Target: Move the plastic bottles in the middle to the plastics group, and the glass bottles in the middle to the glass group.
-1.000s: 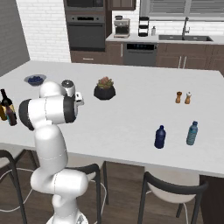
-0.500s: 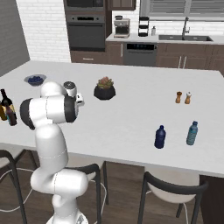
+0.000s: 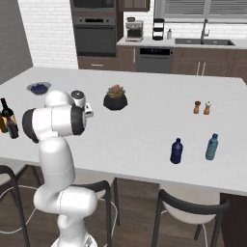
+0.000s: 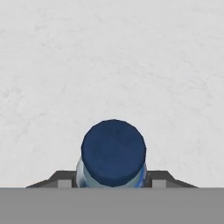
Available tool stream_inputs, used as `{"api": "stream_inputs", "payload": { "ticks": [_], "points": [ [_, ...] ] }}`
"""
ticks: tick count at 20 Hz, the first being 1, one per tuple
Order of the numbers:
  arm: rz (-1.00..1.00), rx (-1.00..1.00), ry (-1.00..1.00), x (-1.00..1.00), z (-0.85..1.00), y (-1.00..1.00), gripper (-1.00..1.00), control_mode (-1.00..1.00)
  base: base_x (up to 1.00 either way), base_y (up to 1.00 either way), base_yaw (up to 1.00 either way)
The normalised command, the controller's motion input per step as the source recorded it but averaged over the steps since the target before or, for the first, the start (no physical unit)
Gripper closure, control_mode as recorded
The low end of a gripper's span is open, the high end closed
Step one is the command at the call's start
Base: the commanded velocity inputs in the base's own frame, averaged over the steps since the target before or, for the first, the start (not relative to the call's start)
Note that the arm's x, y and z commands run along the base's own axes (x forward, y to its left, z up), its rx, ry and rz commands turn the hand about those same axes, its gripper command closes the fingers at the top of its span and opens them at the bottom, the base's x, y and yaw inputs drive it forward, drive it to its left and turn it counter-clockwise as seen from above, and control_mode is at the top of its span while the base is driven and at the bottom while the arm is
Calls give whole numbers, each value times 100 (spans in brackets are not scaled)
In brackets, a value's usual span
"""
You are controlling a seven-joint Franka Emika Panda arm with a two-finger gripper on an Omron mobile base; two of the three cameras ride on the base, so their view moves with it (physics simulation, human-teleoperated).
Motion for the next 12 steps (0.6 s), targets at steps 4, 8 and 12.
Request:
{"api": "stream_inputs", "payload": {
  "ticks": [4,8,12],
  "points": [
    [-4,0,0,-32,20,-29,100,-100,0,0,0],
    [-17,0,0,-49,34,-71,100,-100,0,0,0],
    [-22,0,0,-41,40,-89,100,-100,0,0,0]
  ]
}}
